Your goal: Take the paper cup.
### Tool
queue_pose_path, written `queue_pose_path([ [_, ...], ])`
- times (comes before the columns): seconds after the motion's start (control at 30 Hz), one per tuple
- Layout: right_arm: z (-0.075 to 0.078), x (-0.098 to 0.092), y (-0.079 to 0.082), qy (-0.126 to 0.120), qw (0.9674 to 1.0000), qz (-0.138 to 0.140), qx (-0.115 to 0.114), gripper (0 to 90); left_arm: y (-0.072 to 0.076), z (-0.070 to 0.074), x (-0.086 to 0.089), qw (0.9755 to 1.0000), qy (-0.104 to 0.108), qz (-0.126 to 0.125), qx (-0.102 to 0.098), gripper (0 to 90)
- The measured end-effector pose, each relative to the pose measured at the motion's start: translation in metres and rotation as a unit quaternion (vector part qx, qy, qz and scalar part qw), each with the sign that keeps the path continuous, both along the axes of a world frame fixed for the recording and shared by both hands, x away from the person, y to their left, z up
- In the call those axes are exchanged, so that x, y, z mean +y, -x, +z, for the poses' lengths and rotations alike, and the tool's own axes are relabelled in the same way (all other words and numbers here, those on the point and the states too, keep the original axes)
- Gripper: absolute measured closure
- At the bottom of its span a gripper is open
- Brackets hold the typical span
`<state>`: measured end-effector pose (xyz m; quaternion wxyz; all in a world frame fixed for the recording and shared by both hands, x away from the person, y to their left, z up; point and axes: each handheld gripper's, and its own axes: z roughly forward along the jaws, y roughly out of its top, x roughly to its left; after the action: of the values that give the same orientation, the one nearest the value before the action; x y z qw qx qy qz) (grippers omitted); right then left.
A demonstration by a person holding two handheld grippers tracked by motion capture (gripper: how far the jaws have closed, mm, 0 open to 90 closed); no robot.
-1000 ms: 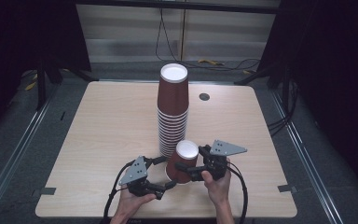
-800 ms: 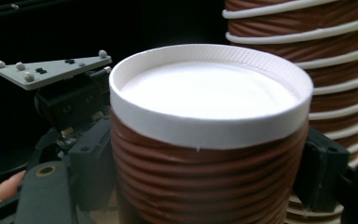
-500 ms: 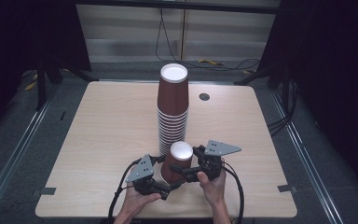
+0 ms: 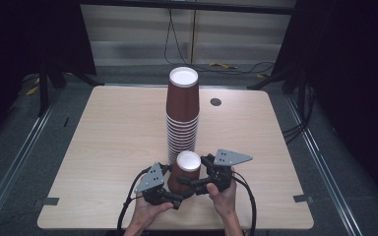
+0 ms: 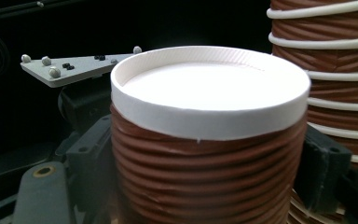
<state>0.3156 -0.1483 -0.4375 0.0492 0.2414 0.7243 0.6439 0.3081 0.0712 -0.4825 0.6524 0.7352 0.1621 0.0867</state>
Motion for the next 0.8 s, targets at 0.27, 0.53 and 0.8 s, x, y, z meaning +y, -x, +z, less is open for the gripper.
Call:
queue_pose_path([
  [0.27,0.0,0.002,0.001,-0.004,1.0,0.002,0.002,15.3,0.001,0.005,0.005,0.9999,-0.005,-0.004,0.009,12.6],
  [0.53,0.004,-0.004,0.0,-0.011,0.9999,-0.01,0.003,12.9,-0.002,0.006,0.011,0.9996,-0.025,-0.003,0.015,12.9],
  [0.8,0.007,-0.015,0.003,-0.009,0.9998,-0.017,-0.001,13.4,-0.007,0.008,0.02,0.9985,-0.05,0.005,0.019,13.3],
])
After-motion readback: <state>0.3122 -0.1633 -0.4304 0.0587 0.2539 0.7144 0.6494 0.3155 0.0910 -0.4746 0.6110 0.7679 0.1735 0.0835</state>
